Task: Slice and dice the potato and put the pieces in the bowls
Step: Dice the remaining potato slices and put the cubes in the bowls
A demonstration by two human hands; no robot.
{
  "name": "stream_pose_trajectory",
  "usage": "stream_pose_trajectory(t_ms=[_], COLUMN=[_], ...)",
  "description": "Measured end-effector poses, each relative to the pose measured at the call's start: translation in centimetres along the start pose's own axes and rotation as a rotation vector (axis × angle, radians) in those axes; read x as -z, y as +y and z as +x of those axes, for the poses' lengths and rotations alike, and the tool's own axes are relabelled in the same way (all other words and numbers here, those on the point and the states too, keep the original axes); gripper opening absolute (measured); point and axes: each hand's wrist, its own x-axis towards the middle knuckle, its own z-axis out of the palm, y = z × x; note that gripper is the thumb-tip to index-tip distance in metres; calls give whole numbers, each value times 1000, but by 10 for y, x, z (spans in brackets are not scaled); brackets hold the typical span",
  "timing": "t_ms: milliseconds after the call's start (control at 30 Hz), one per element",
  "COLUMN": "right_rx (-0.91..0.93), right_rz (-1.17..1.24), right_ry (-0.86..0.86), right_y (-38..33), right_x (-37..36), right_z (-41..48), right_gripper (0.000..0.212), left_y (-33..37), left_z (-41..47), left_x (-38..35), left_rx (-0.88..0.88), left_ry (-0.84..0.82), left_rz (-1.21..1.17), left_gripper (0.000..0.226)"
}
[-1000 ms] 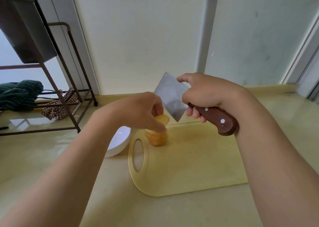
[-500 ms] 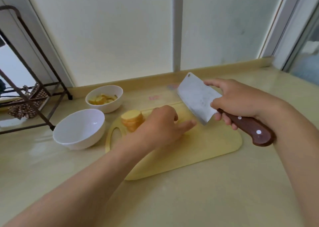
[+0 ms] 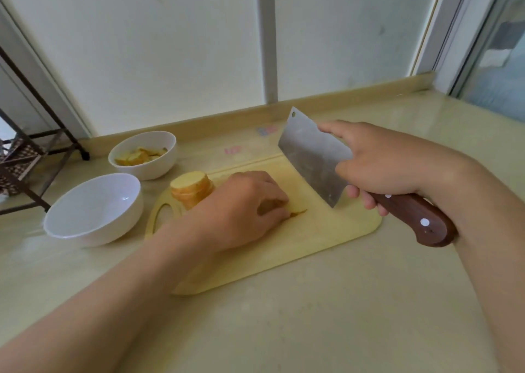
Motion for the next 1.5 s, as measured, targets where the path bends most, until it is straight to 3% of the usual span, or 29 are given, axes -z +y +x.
stream_pose_trajectory(t_ms=[133,367,967,1267,1500], right_rx=[12,34,33,47,33], right_rz=[-27,-133,-229,-393,-257], right_ry=[-44,-100,-90,-120,-44], right_y=[-3,-9,-10,-30,-36], right_x=[-4,-6,-2,-20,-21], right_z=[-5,-17,-50,-39,-14], right_gripper=[85,84,82,83,86], left_y=[6,5,-1,0,2], left_z=[1,1,1,2,-6], left_x=[-17,-19,-23,-24,-20], left_rx=[-18,-220,-260,-283,-292], left_ry=[122,98,140,149,223], left_rz=[32,-12,-41,-41,-24], left_gripper=[21,15,13,15,10])
